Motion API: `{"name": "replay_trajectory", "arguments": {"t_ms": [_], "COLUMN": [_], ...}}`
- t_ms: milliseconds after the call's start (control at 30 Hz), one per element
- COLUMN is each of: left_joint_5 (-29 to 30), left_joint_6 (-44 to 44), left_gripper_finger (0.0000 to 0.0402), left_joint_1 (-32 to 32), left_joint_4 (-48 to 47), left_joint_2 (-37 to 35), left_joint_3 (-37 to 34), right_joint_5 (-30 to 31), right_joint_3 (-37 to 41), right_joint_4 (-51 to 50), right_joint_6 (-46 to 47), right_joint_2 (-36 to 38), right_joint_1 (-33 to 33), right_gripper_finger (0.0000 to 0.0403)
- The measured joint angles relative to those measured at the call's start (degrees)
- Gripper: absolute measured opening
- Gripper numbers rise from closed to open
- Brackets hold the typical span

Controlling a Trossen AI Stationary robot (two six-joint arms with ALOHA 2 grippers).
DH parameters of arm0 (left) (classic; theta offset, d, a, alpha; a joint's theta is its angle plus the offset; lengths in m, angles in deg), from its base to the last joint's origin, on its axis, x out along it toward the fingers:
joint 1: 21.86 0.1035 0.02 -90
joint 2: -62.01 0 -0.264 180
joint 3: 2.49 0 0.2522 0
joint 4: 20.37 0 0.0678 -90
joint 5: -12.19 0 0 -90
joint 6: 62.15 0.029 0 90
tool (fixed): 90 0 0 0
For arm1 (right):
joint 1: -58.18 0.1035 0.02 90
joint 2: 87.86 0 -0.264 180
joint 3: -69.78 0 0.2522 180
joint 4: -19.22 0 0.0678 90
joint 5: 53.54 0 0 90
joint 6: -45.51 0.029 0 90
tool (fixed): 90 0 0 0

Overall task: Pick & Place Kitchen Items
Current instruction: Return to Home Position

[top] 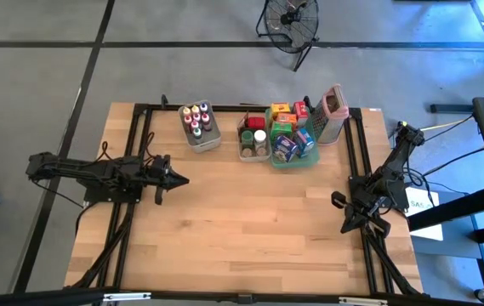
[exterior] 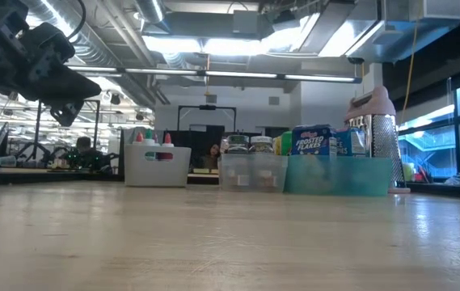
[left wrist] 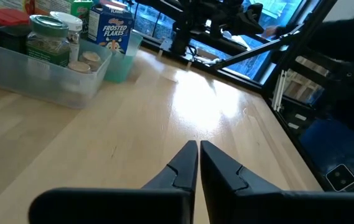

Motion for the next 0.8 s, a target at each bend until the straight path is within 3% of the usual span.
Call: {"name": "replay_trajectory", "arguments": {"t_ms": [800], "left_joint_5": [0.0], "left_joint_6": [0.0], "left_gripper_finger": [0.0016], "left_joint_1": [0.0], "left_joint_4": [0.0], "left_joint_2": [0.0], "left_joint_3": [0.0], "right_joint_5": [0.0], "right_joint_3": [0.0], "right_joint_4": [0.0], "right_joint_6": [0.0], "right_joint_2": [0.0], "right_joint_1": [0.0], "right_gripper_finger": [0.0003]}}
